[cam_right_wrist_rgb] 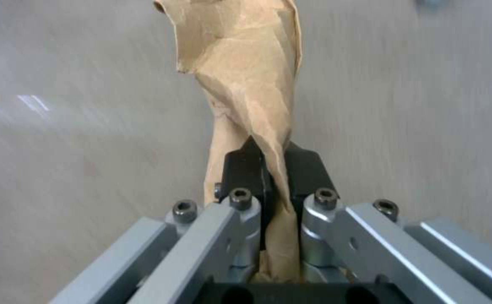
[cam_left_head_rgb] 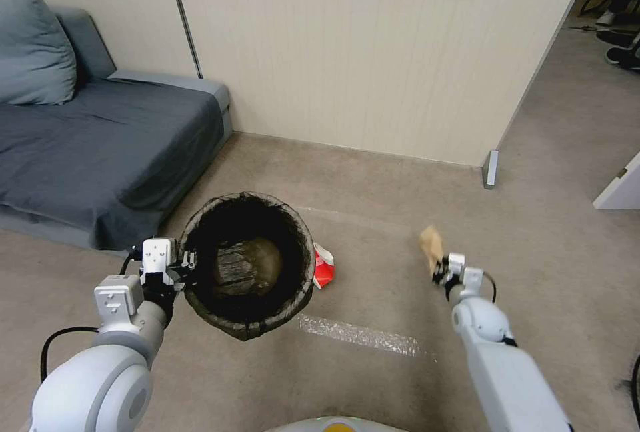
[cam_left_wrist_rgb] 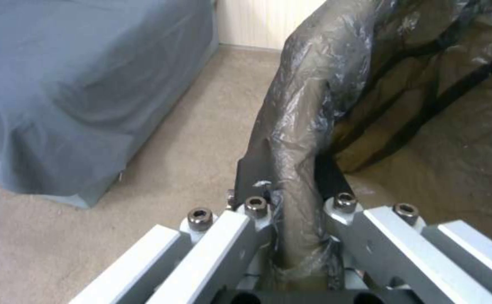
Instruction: Pick up the trash bin, then pick up the garbage from the floor and place it into the trash bin.
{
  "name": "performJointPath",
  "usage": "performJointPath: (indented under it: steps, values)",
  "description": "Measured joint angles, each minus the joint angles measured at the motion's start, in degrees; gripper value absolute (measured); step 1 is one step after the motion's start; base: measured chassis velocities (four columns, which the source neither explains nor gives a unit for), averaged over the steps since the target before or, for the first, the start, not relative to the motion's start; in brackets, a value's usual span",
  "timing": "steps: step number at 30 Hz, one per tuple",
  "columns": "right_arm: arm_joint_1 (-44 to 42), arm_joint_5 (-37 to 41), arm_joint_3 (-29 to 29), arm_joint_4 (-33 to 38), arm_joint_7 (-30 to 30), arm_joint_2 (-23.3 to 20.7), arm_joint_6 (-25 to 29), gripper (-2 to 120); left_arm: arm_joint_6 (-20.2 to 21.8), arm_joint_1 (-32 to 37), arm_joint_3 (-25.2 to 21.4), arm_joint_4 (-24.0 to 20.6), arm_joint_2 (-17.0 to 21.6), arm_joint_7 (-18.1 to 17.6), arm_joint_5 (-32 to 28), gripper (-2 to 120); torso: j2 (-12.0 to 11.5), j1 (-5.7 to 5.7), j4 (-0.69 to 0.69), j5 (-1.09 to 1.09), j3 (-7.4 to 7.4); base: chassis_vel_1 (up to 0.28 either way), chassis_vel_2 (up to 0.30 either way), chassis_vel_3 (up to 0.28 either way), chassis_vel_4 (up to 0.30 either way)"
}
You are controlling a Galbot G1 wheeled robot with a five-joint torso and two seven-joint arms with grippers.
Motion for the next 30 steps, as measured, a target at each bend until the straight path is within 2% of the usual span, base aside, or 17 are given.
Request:
performJointPath:
  steps: [3,4,7,8,11,13,16,17,20,22,25,27,29,30]
  values:
    - [-1.3,2.9,-0.3,9.7,0.1,-1.9,-2.1,1,0.1,-0.1,0.3,0.0,-0.2,0.0,0.2,2,0.0,0.0,0.0,-0.01,0.0,0.0,0.0,0.0,0.0]
    - [-1.3,2.9,-0.3,9.7,0.1,-1.9,-2.1,1,0.1,-0.1,0.3,0.0,-0.2,0.0,0.2,2,0.0,0.0,0.0,-0.01,0.0,0.0,0.0,0.0,0.0]
    - [-2.6,5.6,-1.2,20.2,0.4,-4.1,-4.0,1,0.1,0.0,0.8,0.0,-0.4,0.1,0.7,2,0.0,0.0,0.0,0.02,0.0,0.0,0.0,0.0,0.0]
    - [-2.6,5.6,-1.2,20.2,0.4,-4.1,-4.0,1,0.1,0.0,0.8,0.0,-0.4,0.1,0.7,2,0.0,0.0,0.0,0.02,0.0,0.0,0.0,0.0,0.0]
    - [-2.7,9.2,-3.6,30.0,0.6,-7.0,-6.8,1,0.2,-0.1,1.1,0.2,-0.5,0.1,0.8,2,0.0,0.0,-0.01,0.0,0.0,0.0,0.0,0.0,0.0]
    - [-2.5,9.5,-4.1,31.0,0.6,-7.5,-7.1,1,0.2,-0.1,1.1,0.3,-0.5,0.1,0.8,2,0.0,0.0,-0.01,0.0,0.0,0.0,0.0,0.0,0.0]
    - [-0.8,11.9,-8.7,37.3,0.7,-10.7,-9.2,1,0.2,-0.3,1.2,0.6,-0.5,0.1,0.8,2,0.0,0.0,0.0,-0.01,0.0,0.0,0.0,0.0,0.0]
    - [-0.8,11.9,-8.7,37.3,0.7,-10.7,-9.2,1,0.2,-0.3,1.2,0.6,-0.5,0.1,0.8,2,0.0,0.0,0.0,-0.01,0.0,0.0,0.0,0.0,0.0]
    - [1.8,13.9,-14.5,41.1,1.3,-11.5,-11.0,1,0.3,-0.6,1.2,0.8,-0.4,0.1,0.8,2,0.0,0.0,-0.01,-0.01,0.0,0.0,0.0,0.0,0.0]
    - [2.6,14.6,-16.2,41.7,1.5,-11.5,-11.4,1,0.3,-0.7,1.2,0.8,-0.4,0.1,0.8,2,0.0,0.0,0.0,-0.01,0.0,0.0,0.0,0.0,0.0]
    - [6.0,19.4,-23.6,43.8,3.7,-11.9,-13.5,1,0.4,-0.7,1.3,1.0,-0.3,0.1,0.8,2,0.0,0.0,0.0,-0.01,0.0,0.0,0.0,0.0,0.0]
    - [6.3,19.9,-24.2,43.9,4.0,-12.0,-13.6,1,0.4,-0.7,1.3,1.0,-0.3,0.1,0.9,2,0.0,0.0,0.01,-0.02,0.0,0.0,0.0,0.0,0.0]
    - [8.2,23.4,-29.6,45.0,5.7,-13.1,-14.8,1,0.5,-0.7,1.3,1.0,-0.3,0.1,0.9,2,0.0,0.0,-0.01,-0.01,0.0,0.0,0.0,0.0,0.0]
    - [8.2,23.4,-29.6,45.0,5.7,-13.1,-14.8,1,0.5,-0.7,1.3,1.0,-0.3,0.1,0.9,2,0.0,0.0,-0.01,-0.01,0.0,0.0,0.0,0.0,0.0]
